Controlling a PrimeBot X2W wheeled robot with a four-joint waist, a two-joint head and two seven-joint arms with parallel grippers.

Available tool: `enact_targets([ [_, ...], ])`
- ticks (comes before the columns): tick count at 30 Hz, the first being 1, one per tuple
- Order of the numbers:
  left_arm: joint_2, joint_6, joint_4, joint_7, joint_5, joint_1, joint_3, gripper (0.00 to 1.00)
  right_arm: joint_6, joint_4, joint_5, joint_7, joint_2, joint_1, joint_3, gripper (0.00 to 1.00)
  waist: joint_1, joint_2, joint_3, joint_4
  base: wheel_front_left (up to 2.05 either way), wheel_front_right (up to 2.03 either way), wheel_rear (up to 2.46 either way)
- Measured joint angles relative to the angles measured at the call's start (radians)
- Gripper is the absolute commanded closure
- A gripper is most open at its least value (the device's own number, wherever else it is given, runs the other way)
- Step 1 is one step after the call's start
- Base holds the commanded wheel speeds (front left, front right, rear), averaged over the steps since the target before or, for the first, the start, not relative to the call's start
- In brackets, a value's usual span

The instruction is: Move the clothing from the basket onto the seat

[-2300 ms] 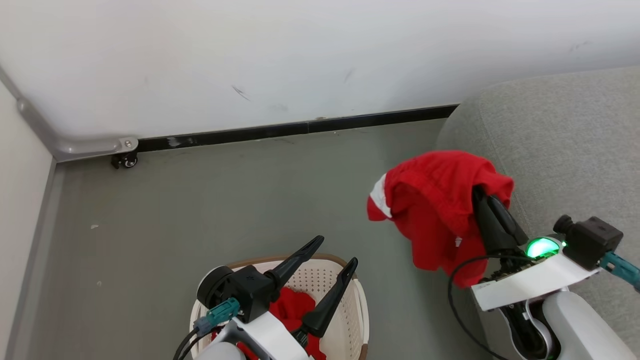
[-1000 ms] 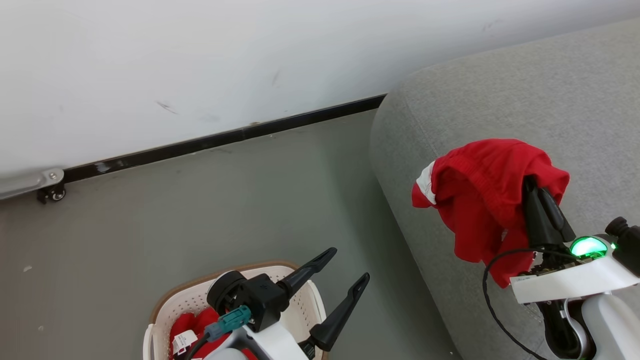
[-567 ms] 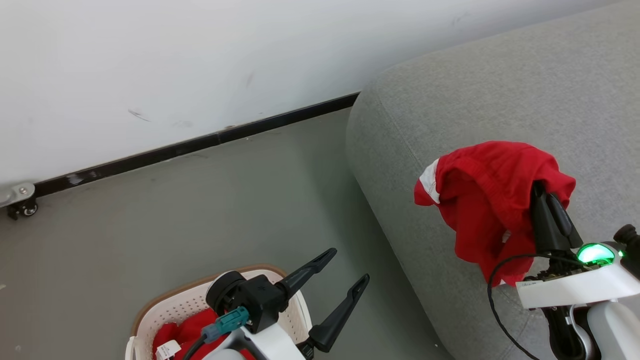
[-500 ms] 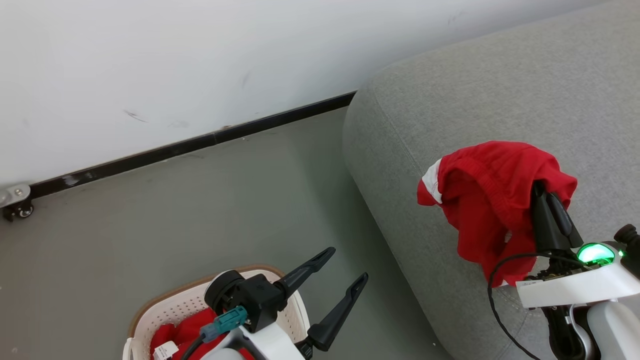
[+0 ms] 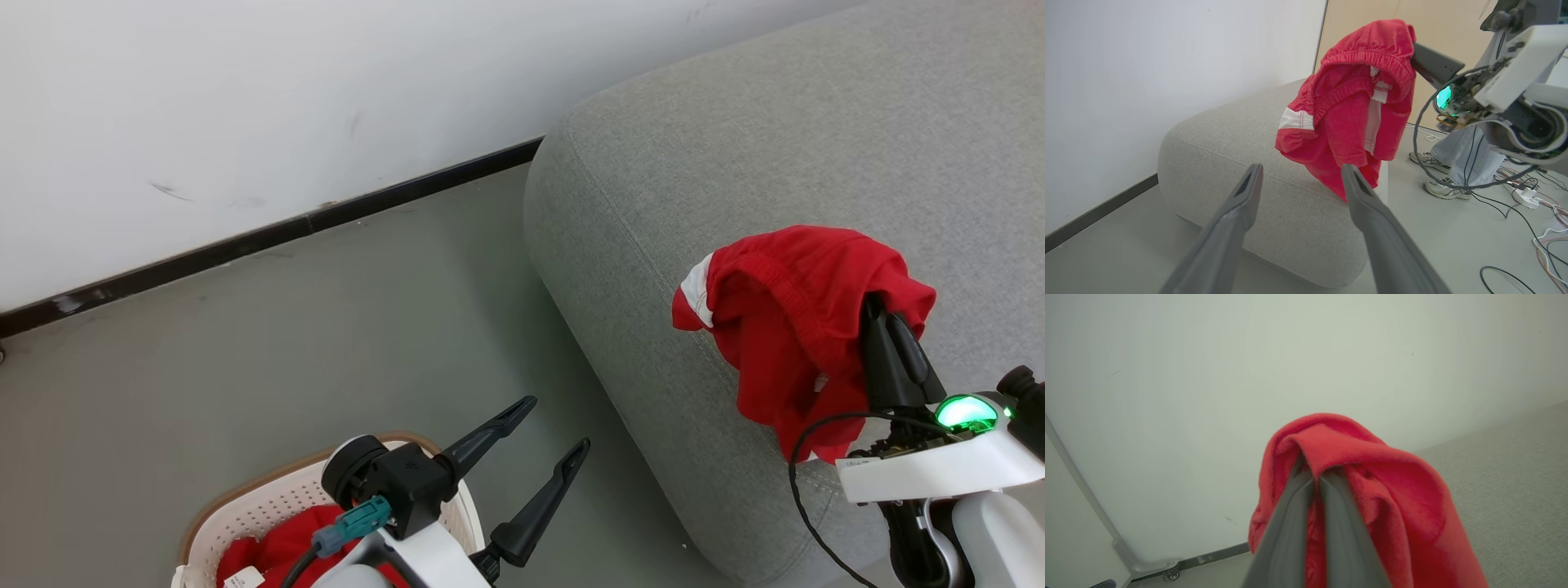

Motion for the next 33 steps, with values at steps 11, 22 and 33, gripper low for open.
enact_targets([
  [11,0.018,0.0,-0.024,0.0,0.03,-0.013,0.0,0.0,0.0,-0.001,0.0,0.0,0.006,-0.002,-0.003,1.0,0.0,0.0,0.021,-0.02,0.0,0.0,0.0],
  [22,0.023,0.0,-0.058,0.0,0.045,-0.025,0.003,0.0,0.0,0.004,0.0,0.0,0.007,-0.027,-0.023,1.0,0.0,0.0,0.04,-0.021,0.0,0.0,0.0],
  [33,0.023,0.0,-0.081,0.0,0.045,-0.04,0.002,0.0,0.0,0.009,0.0,0.0,0.007,-0.048,-0.032,1.0,0.0,0.0,0.054,-0.014,0.0,0.0,0.0],
])
